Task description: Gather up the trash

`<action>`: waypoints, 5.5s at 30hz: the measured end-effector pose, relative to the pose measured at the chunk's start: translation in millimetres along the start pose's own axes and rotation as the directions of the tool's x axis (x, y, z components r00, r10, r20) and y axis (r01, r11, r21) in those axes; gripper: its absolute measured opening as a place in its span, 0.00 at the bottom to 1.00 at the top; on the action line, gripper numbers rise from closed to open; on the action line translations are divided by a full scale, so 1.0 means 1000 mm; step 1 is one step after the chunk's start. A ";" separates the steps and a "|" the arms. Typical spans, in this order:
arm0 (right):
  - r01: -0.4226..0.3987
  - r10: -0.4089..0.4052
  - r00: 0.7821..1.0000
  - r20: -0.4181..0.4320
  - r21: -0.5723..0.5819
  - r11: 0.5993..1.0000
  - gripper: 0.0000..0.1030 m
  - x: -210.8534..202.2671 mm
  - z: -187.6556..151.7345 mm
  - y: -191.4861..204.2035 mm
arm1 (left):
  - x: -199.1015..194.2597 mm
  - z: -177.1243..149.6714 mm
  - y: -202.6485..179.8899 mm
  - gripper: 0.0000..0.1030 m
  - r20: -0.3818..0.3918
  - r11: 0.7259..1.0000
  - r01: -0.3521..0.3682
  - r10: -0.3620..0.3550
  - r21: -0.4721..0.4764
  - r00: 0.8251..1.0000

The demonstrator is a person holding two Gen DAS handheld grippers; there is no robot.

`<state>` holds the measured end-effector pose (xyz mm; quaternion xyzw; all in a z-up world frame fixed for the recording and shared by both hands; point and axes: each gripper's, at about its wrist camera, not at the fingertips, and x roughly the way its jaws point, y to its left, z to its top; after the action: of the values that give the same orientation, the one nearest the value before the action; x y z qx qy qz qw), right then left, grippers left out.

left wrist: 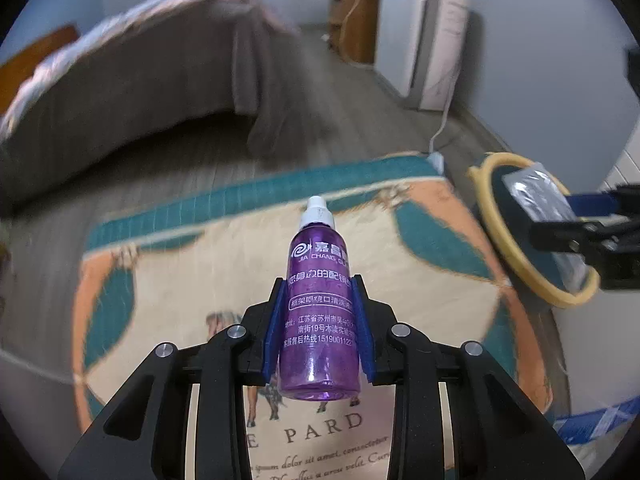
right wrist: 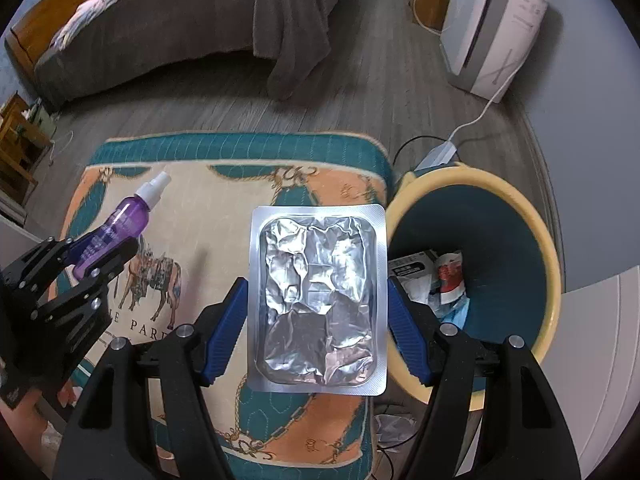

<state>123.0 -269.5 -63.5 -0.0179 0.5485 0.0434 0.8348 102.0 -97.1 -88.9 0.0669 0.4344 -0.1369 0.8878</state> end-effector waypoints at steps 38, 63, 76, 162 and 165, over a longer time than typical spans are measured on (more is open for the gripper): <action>0.094 -0.077 0.995 -0.058 0.427 0.899 0.66 0.022 -0.068 -0.220 | 0.048 0.044 -0.246 0.32 -0.155 0.893 0.264 -0.221 0.366 0.963; 0.064 -0.063 0.998 -0.017 0.398 0.915 0.88 0.046 -0.033 -0.188 | 0.066 0.045 -0.191 0.66 -0.106 0.931 0.207 -0.184 0.300 0.977; 0.082 -0.097 0.995 0.012 0.430 0.899 0.90 0.014 -0.039 -0.196 | 0.050 0.047 -0.188 0.75 -0.103 0.935 0.200 -0.178 0.292 0.979; 0.280 -0.417 0.887 0.201 0.484 0.829 0.95 -0.157 -0.145 -0.136 | -0.129 0.042 -0.144 0.95 0.137 0.983 0.096 -0.117 0.154 0.984; 0.281 -0.418 0.886 0.201 0.484 0.829 0.95 -0.157 -0.145 -0.135 | -0.128 0.044 -0.143 0.95 0.134 0.984 0.096 -0.116 0.151 0.984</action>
<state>-59.3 -423.7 20.2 0.0773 0.3987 -0.2352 0.8830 17.1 -220.2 38.9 0.0976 0.3619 -0.2195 0.9008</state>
